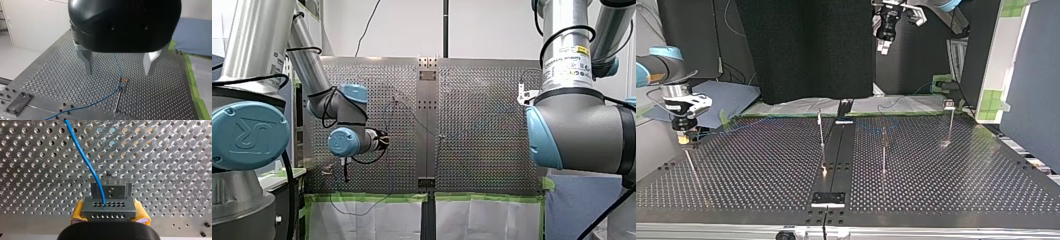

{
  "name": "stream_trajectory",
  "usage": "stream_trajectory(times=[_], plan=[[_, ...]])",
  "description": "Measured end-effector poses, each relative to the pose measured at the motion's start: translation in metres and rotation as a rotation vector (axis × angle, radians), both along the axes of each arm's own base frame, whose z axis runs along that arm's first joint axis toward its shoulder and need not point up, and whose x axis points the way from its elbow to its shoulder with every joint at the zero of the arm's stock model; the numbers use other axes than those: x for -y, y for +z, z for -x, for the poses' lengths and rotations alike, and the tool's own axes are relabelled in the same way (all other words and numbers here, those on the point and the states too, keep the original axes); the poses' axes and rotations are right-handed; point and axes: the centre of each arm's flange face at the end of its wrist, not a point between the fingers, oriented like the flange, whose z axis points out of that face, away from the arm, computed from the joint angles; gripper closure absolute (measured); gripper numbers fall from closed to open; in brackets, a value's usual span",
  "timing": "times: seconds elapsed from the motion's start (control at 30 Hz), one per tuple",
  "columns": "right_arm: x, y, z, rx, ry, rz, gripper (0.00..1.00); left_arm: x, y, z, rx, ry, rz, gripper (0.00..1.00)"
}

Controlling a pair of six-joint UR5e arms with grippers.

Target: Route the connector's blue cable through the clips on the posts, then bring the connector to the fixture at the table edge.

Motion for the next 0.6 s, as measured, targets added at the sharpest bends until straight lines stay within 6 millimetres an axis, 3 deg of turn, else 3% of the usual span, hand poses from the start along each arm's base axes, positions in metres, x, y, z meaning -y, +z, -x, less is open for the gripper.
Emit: stream_trajectory(times=[0.6], plan=[[0.012,-0.004,0.000,0.001,0.034,0.008,0.93,0.000,0.002,-0.005,0.002,0.006,-0.003,0.00]])
